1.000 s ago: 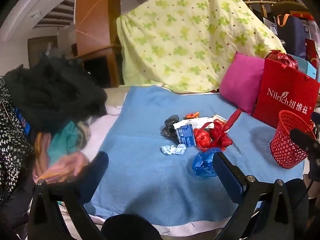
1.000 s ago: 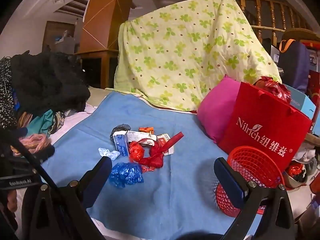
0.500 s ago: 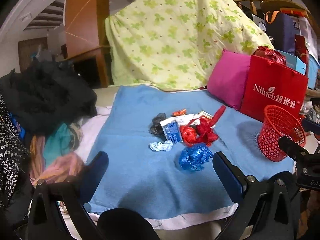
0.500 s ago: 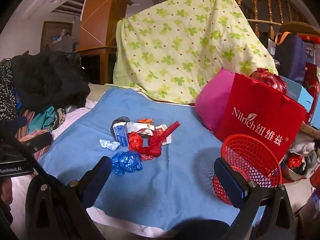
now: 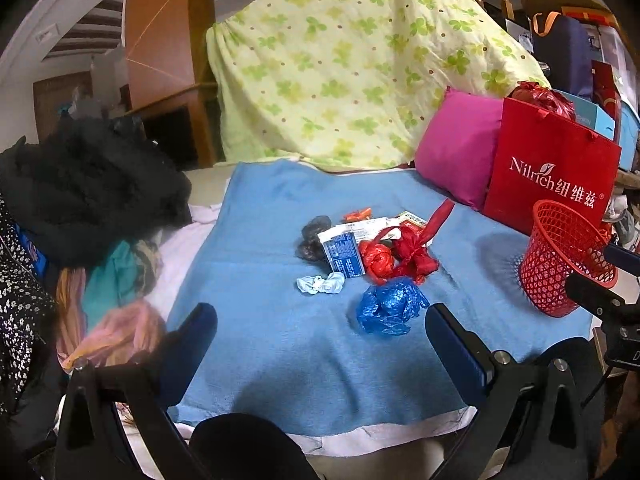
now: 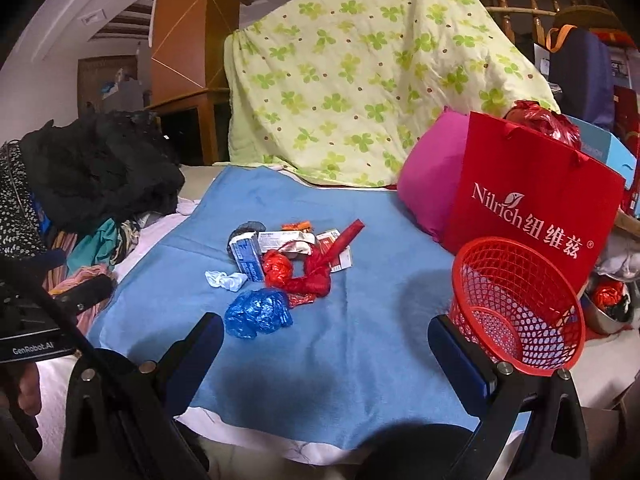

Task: Collect trash
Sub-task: 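Move both tools toward the trash pile on the blue blanket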

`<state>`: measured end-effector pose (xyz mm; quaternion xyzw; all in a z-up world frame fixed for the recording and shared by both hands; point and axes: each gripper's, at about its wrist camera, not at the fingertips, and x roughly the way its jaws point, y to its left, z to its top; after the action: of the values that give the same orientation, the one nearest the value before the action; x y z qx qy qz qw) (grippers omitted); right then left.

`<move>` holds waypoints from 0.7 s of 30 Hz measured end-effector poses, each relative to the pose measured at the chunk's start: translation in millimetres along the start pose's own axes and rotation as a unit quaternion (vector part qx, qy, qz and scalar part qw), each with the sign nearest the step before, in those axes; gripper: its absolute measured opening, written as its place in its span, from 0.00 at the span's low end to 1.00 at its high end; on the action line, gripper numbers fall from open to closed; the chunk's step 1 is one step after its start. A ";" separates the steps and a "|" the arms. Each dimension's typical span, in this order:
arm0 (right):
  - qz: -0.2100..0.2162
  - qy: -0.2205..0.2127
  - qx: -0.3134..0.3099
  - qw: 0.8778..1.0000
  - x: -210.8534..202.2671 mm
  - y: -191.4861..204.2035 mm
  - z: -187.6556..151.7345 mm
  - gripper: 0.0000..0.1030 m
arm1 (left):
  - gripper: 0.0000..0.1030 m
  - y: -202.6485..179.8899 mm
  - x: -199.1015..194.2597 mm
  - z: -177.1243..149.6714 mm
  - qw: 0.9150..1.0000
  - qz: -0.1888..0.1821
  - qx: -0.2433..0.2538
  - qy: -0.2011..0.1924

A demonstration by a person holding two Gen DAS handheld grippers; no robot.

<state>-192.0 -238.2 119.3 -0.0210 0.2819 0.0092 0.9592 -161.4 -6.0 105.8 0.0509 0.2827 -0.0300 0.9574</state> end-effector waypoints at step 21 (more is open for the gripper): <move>-0.009 0.009 -0.014 1.000 15.6 6.7 2.2 1.00 | 1.00 6.4 29.2 -7.6 1.000 0.002 -0.006 0.026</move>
<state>-177.9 -231.3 112.4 -0.0373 0.2901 0.0042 0.9563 -140.4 0.4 84.1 0.0463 0.3079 -0.0254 0.9499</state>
